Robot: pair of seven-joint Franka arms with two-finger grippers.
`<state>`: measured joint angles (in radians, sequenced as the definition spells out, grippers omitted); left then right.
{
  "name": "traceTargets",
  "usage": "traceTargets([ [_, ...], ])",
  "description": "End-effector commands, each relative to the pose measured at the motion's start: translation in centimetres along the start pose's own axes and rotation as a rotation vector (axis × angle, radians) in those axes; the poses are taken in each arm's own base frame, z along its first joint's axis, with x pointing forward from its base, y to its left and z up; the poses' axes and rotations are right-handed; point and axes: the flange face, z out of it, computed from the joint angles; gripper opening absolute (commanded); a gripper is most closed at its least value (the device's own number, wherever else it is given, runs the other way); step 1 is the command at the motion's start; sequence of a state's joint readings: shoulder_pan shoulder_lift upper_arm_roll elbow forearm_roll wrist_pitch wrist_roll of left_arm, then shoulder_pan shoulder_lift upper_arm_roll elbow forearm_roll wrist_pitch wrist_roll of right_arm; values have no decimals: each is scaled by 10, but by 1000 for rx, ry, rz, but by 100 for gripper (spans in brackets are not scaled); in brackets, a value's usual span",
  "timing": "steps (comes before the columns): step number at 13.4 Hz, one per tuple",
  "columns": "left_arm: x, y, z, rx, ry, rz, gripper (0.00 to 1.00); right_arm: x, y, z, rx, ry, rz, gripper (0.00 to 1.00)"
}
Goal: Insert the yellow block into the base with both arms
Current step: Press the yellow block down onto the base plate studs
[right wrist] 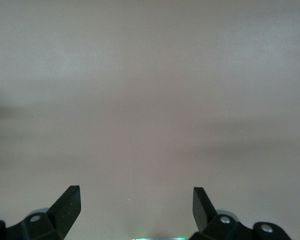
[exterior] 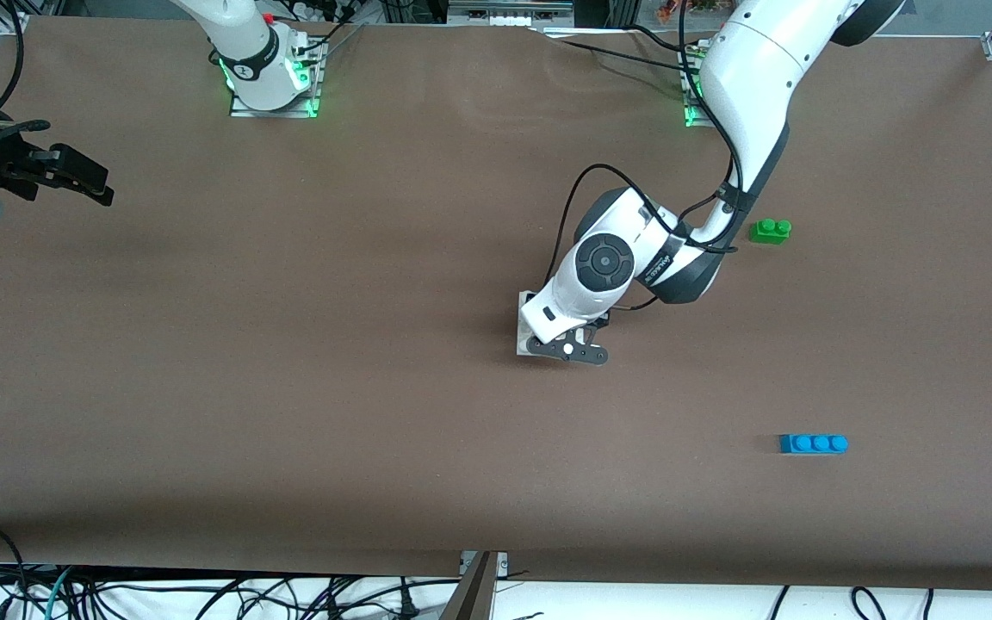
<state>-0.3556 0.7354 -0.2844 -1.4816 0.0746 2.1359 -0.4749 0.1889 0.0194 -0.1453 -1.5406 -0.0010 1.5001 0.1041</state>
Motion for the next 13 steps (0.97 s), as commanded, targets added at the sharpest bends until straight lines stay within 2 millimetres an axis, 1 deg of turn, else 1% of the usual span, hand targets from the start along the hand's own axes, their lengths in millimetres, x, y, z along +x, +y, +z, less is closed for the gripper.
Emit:
traceTargets([
  [1,-5,2,13,28,-3,11,55,-1,-4,-1,-18,-14,-56,99],
  [2,-7,4,14,30,-6,14,54,-2,-5,-1,-17,-22,-80,99],
  [6,-8,6,15,33,-7,17,54,0,-6,5,-19,-34,-82,99],
  [10,-8,9,21,27,0,12,54,1,-7,8,-21,-41,-90,99],
  [12,-7,8,29,22,3,8,54,1,-8,8,-20,-40,-94,99],
  [13,-6,8,30,19,8,8,54,1,-8,8,-20,-40,-94,99],
])
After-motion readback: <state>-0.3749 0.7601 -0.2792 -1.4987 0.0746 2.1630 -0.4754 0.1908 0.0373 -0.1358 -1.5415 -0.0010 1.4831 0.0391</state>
